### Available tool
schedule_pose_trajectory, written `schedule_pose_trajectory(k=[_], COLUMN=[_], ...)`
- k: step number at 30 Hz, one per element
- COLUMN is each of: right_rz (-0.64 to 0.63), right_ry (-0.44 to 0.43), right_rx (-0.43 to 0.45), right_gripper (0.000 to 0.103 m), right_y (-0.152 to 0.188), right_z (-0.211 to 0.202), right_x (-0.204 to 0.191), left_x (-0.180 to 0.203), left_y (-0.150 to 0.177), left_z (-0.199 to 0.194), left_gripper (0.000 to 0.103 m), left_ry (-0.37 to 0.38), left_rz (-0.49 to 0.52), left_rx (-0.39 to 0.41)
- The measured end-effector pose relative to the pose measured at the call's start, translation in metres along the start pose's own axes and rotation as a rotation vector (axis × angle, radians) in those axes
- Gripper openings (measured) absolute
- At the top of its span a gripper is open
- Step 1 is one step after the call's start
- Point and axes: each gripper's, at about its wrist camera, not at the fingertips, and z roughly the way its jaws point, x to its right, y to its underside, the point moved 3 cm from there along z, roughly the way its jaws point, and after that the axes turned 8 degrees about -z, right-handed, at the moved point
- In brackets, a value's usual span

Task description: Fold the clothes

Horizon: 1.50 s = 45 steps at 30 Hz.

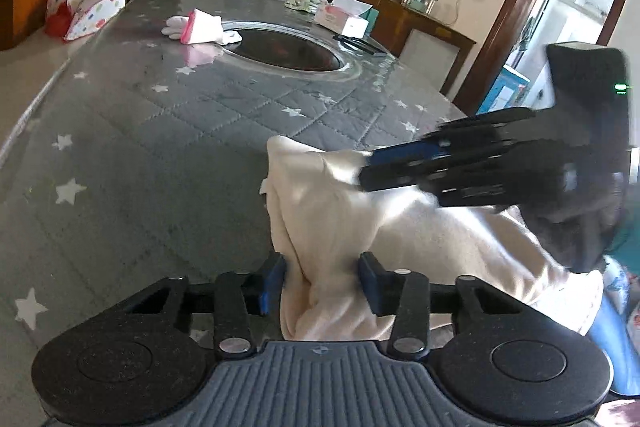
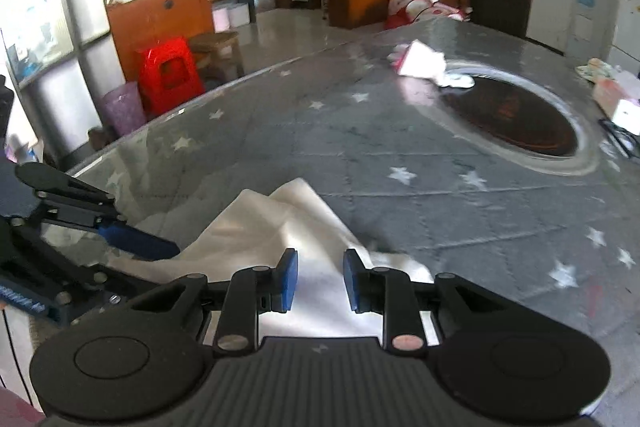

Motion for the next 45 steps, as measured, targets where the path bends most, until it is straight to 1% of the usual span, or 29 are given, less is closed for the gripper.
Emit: schedule_pose_trajectory(k=[2,5,8,10,15,18,21,24,28,30,32,34,36,38,43,45], right_rz=[-0.011,-0.033,-0.072,-0.075,-0.064,-0.058,-0.061,-0.021,0.059,0.100,0.129,0.149,0.165,0.179,0.211,0.223], right_ry=[0.002,-0.004,-0.014,-0.020,0.005,0.022,0.075,0.146,0.232,0.255,0.262,0.259,0.244,0.224,0.186,0.176], right_rx=[-0.010,-0.005,-0.001,0.001,0.032,0.050,0.046,0.020,-0.032,-0.056,-0.069,-0.062,-0.040,-0.014,0.007,0.003], right_gripper=[0.023,0.023,0.023,0.023,0.023,0.023,0.023,0.023,0.023,0.023,0.023,0.023,0.023,0.023,0.023,0.023], right_y=[-0.003,-0.012,-0.017,-0.020,-0.023,-0.024,-0.013,0.008,0.044,0.061,0.076,0.085,0.088,0.089,0.097,0.103], right_z=[0.010,0.021,0.027,0.028,-0.003,-0.021,-0.048,-0.070,-0.089,-0.094,-0.098,-0.100,-0.101,-0.103,-0.102,-0.100], right_x=[-0.004,-0.012,-0.021,-0.022,-0.009,-0.002,0.014,0.037,0.067,0.078,0.084,0.084,0.082,0.079,0.072,0.070], left_x=[-0.001,-0.004,-0.008,-0.010,-0.006,0.001,0.011,0.015,0.012,0.008,0.005,0.007,0.016,0.028,0.062,0.074], left_y=[0.001,0.003,0.005,0.002,-0.012,-0.021,-0.029,-0.033,-0.032,-0.030,-0.030,-0.032,-0.032,-0.032,-0.025,-0.020], left_z=[-0.002,-0.004,-0.010,-0.015,-0.027,-0.030,-0.021,-0.005,0.018,0.024,0.024,0.022,0.018,0.013,0.009,0.014], left_gripper=[0.034,0.031,0.031,0.032,0.031,0.031,0.031,0.031,0.029,0.029,0.030,0.030,0.030,0.030,0.031,0.037], left_ry=[0.014,0.034,0.024,0.010,-0.034,-0.022,-0.017,-0.031,-0.094,-0.110,-0.105,-0.115,-0.128,-0.124,-0.063,-0.037], left_rz=[-0.011,-0.027,-0.039,-0.036,-0.002,0.012,0.043,0.068,0.104,0.114,0.094,0.089,0.115,0.157,0.246,0.271], left_rx=[-0.004,-0.010,-0.006,0.003,0.048,0.077,0.085,0.074,0.045,0.042,0.045,0.042,0.051,0.066,0.072,0.065])
